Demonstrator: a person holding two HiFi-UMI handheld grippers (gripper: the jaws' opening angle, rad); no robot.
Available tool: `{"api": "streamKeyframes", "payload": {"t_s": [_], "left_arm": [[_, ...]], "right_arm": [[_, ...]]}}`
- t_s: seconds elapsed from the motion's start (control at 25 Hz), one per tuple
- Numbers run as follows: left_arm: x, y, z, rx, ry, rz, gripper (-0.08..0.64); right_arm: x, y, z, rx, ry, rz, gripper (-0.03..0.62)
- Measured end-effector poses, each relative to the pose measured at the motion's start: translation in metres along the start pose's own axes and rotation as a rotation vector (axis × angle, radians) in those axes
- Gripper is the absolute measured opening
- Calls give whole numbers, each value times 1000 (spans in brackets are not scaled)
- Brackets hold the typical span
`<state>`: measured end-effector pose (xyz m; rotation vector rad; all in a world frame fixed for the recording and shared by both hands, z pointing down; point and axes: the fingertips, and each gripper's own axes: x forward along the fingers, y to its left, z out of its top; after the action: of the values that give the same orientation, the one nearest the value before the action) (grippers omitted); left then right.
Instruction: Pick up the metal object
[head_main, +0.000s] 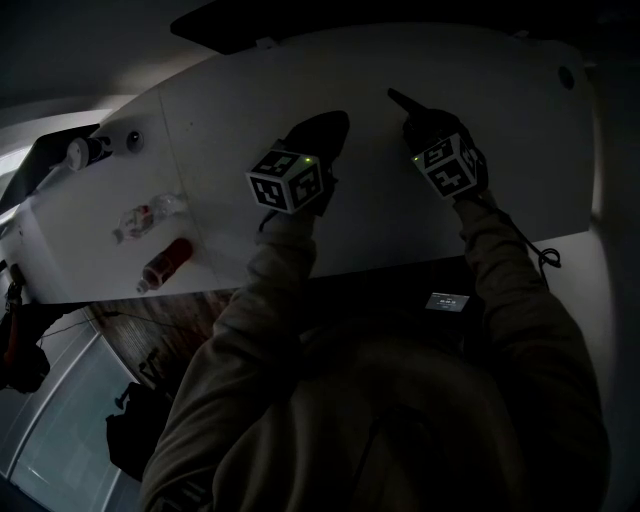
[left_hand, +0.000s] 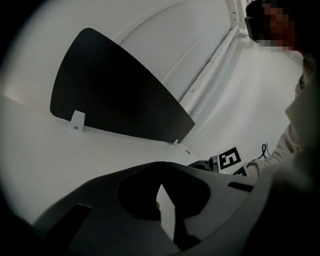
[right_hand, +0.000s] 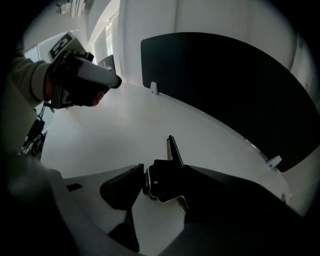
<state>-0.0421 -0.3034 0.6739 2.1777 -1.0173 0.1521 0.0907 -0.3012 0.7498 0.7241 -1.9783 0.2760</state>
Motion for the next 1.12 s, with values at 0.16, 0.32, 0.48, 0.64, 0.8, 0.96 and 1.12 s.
{"api": "streamKeyframes", "payload": {"t_s": [0.16,0.32,0.48,0.64,0.8,0.96,1.12], "left_arm": [[1,-3,2,6,-2,-18,3],[-4,-5,1,-28,-16,-26,3],[-12,-3,-5,11,13,-1,3],[-9,-19,2,68,22,-18,3],[-13,-28,10,79,16,-25,3],[-25,-27,20,88,7,-9,3],[-36,-26,32,96,-11,15,3]], "right_arm": [[4,-3,-5,-79,53,-54,221],[6,-8,-10,-144,84,-108,213],[3,-9,-3,-146,69,-120,106],[-2,-18,-1,-49,57,-83,98],[-11,-26,-2,233,3,-4,97],[-23,-31,2,550,-104,123,95],[-34,-33,1,709,-145,202,95]]}}
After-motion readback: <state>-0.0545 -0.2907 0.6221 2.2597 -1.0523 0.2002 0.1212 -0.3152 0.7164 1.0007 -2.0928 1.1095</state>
